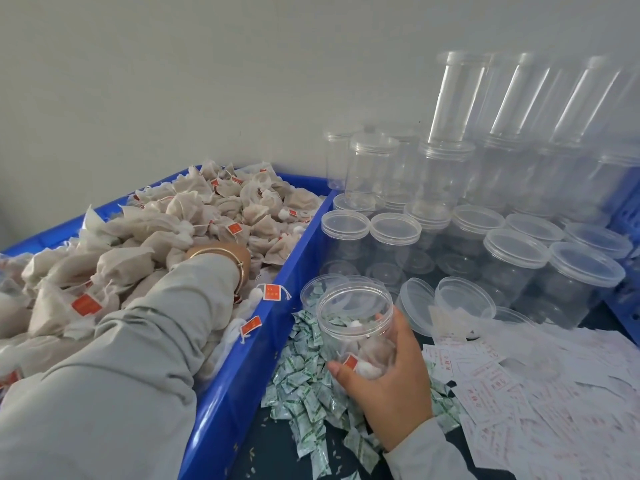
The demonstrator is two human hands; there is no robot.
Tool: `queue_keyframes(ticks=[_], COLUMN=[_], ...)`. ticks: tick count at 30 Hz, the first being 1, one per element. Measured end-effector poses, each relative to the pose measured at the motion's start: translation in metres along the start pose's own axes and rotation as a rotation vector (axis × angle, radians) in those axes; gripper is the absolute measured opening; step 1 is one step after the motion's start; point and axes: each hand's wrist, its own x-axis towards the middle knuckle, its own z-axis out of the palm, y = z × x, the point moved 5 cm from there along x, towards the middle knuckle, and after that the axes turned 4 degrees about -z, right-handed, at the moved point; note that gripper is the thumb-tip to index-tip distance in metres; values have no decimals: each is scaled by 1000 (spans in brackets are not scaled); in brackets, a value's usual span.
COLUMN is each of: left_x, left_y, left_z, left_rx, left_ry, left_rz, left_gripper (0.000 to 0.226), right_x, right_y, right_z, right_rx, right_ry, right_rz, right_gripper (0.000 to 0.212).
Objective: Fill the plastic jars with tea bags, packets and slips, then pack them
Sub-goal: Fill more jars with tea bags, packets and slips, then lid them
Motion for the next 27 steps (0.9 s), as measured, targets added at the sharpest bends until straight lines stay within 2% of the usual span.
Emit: queue_keyframes(ticks=[5, 8, 11, 14, 18, 20, 22, 27], left_x=[1, 0, 0, -11, -34, -44, -54, -85], left_y=[0, 0, 0, -4, -3, 9, 21, 52], left_z=[0, -2, -14, -34, -53, -54, -54, -57], left_rx=[-50, -79, -183, -381, -875, -1247, -1488, -1684], left_ry=[4, 12, 82, 196, 280, 139, -5, -267], left_rz=[-50, -18, 1, 41, 141, 226, 302, 525], left_gripper=[41, 30, 25, 30, 33, 29, 24, 20], right_x=[0, 1, 1, 1, 1, 1, 0, 1], right_y=[1, 1, 1, 2, 2, 1, 0, -4], right_z=[0, -1, 0, 0, 0, -1, 0, 1], right_rx=[-9, 9, 8, 19, -1, 2, 8, 29], right_ry=[-7, 3, 10, 14, 5, 2, 0, 1], right_rz=[-5, 4, 6, 12, 14, 16, 21, 43], right_gripper=[103, 102, 103, 101, 105, 106, 105, 103])
